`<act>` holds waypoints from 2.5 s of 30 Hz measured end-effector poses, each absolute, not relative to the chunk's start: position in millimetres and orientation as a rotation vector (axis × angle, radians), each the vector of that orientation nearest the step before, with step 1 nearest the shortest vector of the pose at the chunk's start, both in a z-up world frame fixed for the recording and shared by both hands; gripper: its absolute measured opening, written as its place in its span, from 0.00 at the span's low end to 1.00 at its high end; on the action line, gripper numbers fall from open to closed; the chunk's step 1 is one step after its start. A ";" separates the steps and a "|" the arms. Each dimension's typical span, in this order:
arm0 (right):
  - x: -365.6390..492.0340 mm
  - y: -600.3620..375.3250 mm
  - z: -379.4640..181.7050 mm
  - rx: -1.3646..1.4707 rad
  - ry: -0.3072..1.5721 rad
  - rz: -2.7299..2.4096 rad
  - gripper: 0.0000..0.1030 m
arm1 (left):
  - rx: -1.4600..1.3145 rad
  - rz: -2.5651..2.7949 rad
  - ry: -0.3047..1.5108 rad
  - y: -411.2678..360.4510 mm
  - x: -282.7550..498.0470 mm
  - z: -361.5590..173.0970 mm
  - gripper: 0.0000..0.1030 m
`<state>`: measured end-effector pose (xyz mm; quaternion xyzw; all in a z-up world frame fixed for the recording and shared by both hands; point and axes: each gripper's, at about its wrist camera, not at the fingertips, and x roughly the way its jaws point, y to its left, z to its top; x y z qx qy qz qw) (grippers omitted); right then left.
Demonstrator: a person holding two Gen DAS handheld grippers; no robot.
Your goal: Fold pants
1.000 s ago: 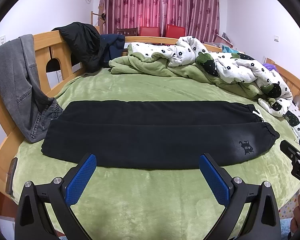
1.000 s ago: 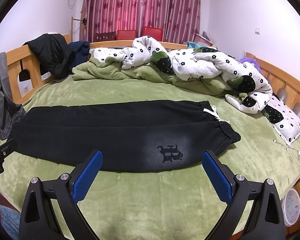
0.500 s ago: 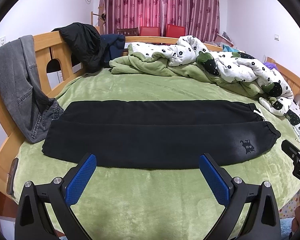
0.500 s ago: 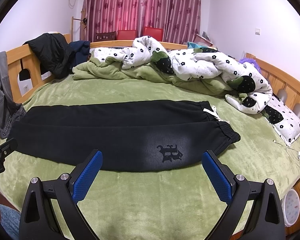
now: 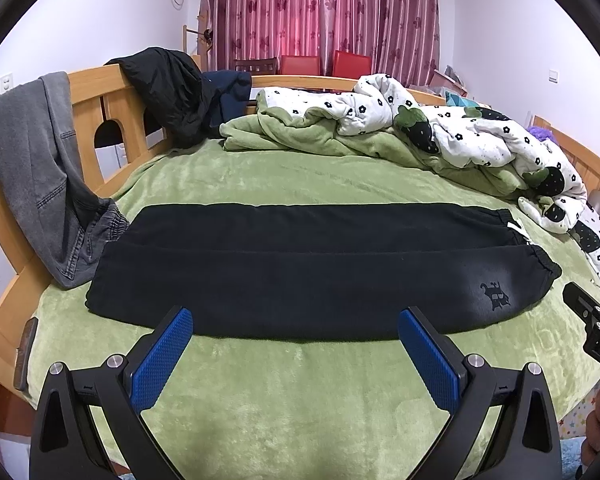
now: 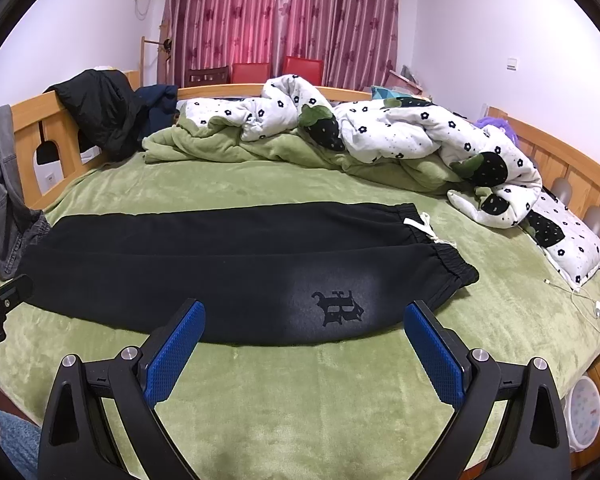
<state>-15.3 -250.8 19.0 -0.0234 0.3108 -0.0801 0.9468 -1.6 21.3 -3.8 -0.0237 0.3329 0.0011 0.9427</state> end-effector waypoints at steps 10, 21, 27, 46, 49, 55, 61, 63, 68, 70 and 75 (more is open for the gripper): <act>-21.3 -255.9 24.4 -0.012 0.642 -0.138 0.95 | -0.016 0.003 0.663 19.2 -14.1 4.5 1.00; -60.1 -237.1 46.2 -0.080 0.598 -0.171 0.96 | -0.012 0.007 0.633 25.9 -46.8 22.0 1.00; -71.2 -234.9 41.1 -0.085 0.599 -0.178 0.98 | -0.020 0.022 0.652 37.2 -52.5 18.4 1.00; 11.1 -314.2 -89.7 0.138 0.781 -0.089 0.88 | -0.224 0.004 0.877 95.3 33.3 -116.5 0.89; 26.4 -336.3 -105.8 0.150 0.812 -0.152 0.76 | -0.305 0.035 0.898 113.8 49.0 -134.7 0.85; 58.4 -377.9 -127.2 0.226 0.876 -0.165 0.65 | -0.478 0.029 0.920 146.2 79.5 -166.1 0.77; 91.7 -403.8 -142.0 0.364 0.881 -0.121 0.65 | -0.625 0.012 0.871 163.1 107.2 -177.9 0.68; 103.0 -408.8 -145.2 0.400 0.883 -0.107 0.65 | -0.671 0.016 0.855 168.0 114.8 -181.1 0.61; 134.5 -418.1 -155.6 0.425 0.887 -0.149 0.29 | -0.638 0.066 0.862 176.4 126.9 -183.1 0.19; 137.9 -418.5 -149.7 0.420 0.848 -0.157 0.18 | -0.637 0.053 0.859 178.2 127.2 -177.4 0.13; 134.7 -406.5 -111.7 0.362 0.720 -0.141 0.15 | -0.522 0.034 0.791 170.7 132.8 -138.2 0.11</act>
